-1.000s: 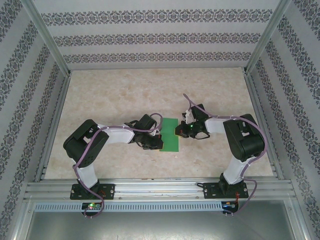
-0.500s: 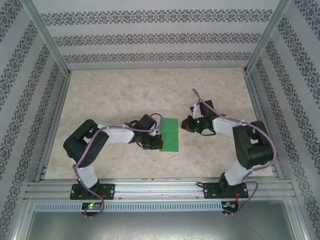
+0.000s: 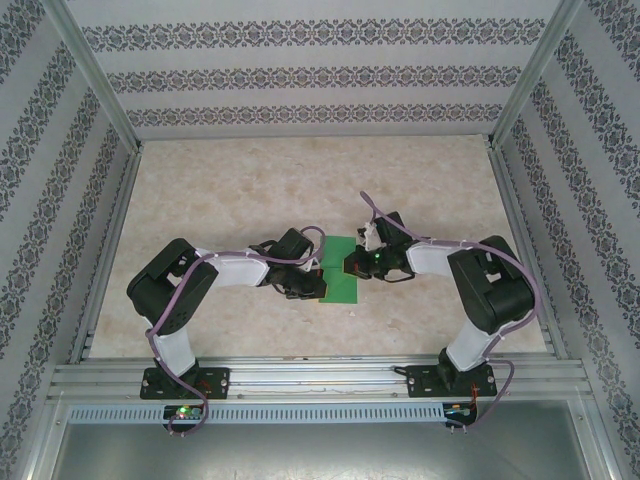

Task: Fold a paper plane with a square sheet of paper (fold left side to right side)

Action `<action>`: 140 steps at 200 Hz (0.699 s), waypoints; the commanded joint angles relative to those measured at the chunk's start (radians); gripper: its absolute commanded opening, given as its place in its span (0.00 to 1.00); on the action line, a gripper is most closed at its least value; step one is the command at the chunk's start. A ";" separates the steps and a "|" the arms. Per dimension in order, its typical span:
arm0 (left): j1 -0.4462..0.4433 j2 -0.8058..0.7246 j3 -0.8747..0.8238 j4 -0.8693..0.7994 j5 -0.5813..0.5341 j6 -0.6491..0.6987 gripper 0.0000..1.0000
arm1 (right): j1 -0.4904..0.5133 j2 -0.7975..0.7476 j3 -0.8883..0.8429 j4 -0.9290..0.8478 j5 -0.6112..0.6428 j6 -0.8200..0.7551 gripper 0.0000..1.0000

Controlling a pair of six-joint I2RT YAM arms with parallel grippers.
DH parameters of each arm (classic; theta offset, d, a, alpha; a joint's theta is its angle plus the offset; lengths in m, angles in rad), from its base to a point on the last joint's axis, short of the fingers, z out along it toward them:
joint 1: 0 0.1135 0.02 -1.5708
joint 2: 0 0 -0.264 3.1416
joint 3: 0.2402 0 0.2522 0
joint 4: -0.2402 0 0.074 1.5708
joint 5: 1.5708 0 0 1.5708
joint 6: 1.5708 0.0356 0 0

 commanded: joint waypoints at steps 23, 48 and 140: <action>-0.014 0.061 -0.023 -0.115 -0.078 -0.008 0.03 | 0.000 0.037 0.001 -0.025 0.057 -0.017 0.00; -0.014 0.043 -0.005 -0.119 -0.064 -0.004 0.06 | -0.008 0.046 -0.009 -0.039 0.074 -0.022 0.00; -0.031 0.028 0.129 -0.101 0.043 0.037 0.06 | -0.012 0.075 -0.008 -0.056 0.081 -0.034 0.00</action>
